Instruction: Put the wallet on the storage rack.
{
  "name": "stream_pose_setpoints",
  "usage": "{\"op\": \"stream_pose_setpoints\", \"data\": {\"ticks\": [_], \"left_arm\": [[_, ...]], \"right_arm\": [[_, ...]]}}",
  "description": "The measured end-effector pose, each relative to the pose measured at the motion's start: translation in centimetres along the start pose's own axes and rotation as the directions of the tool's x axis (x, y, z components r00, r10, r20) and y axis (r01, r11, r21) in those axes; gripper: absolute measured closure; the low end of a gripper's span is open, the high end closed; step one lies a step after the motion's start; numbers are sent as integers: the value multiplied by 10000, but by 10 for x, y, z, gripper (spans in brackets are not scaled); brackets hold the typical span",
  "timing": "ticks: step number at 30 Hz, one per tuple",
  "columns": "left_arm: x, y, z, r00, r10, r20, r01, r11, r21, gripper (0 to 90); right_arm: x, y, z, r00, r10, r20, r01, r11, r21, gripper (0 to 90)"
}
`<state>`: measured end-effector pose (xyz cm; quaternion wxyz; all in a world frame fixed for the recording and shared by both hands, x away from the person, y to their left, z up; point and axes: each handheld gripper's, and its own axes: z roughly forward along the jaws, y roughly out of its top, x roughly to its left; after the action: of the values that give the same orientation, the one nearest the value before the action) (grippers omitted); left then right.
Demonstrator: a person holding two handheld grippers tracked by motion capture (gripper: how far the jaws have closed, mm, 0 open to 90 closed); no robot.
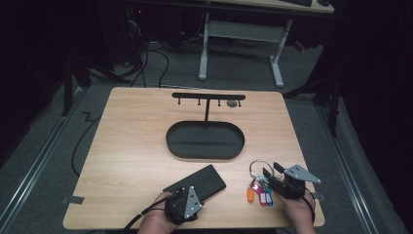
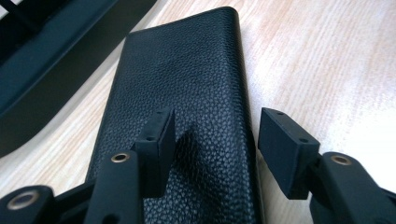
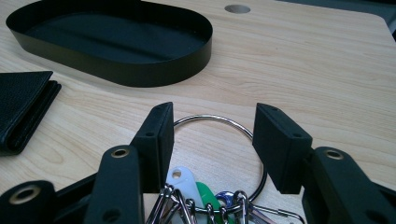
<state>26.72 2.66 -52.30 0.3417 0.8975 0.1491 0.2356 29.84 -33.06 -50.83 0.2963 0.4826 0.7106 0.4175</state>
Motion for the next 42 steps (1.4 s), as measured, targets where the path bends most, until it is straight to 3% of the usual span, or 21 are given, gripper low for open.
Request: {"op": "stream_pose_setpoints", "data": {"ticks": [1,4,13,14,23,33,38,42], "left_arm": [[0,0,0,10000,0,0,0,10000,0,468],[-6,-2,1,9960,758,-463,-756,9971,65,484],[-8,-2,0,9926,1110,-499,-1108,9938,61,588],[-7,-2,-1,9933,1093,-388,-1093,9940,2,633],[-7,-7,-5,9921,1135,-529,-1158,9923,-444,736],[5,-12,-20,9973,398,-623,-488,9874,-1508,793],[17,-16,-33,9983,-382,-443,278,9763,-2144,808],[24,-19,-38,9964,-765,-376,660,9713,-2287,810]], "right_arm": [[0,0,0,10000,0,0,0,10000,0,490],[1,0,0,10000,-9,-31,9,10000,-7,490],[0,0,1,9999,101,-63,-101,9999,6,488],[0,0,0,9999,123,-58,-123,9999,12,487],[-2,-1,0,9995,273,-129,-273,9996,3,487],[-5,-1,0,9987,464,-226,-465,9989,-13,486],[-6,-2,0,9984,510,-234,-511,9987,-37,486],[-7,-2,1,9982,538,-253,-539,9985,-21,485]]}}
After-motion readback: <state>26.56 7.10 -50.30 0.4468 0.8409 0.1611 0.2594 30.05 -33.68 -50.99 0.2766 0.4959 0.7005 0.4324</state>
